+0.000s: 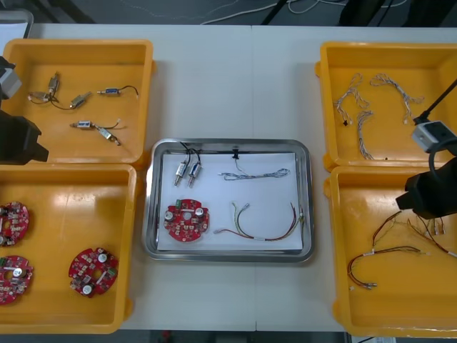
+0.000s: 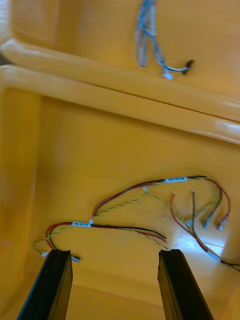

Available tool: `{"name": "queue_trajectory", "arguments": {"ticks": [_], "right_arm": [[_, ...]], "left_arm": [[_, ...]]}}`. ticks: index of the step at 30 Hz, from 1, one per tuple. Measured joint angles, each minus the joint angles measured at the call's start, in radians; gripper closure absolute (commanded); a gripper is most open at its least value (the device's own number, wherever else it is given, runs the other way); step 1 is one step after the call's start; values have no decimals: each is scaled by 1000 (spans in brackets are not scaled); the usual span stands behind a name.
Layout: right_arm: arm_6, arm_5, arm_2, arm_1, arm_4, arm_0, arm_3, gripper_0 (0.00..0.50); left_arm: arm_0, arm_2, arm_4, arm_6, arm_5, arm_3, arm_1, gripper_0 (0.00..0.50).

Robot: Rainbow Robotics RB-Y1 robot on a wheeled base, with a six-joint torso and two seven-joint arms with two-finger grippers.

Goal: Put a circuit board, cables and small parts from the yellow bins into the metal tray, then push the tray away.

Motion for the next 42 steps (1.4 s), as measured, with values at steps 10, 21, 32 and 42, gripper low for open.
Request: {"name": "queue_trajectory", "arguments": {"ticks": [10, 21, 32, 42], "right_arm": [[0, -61, 223, 0, 0, -112, -13, 0], [2, -65, 494, 3, 14, -311, -13, 0], [83, -82, 727, 86, 44, -500, 23, 0], [99, -214, 994, 175, 160, -624, 85, 0]], "left_arm": [[28, 22, 0, 0, -10, -24, 0, 0], [28, 22, 0, 0, -10, -31, 0, 0], [28, 28, 0, 0, -11, -32, 1, 0], [28, 31, 1, 0, -11, -33, 1, 0]]}}
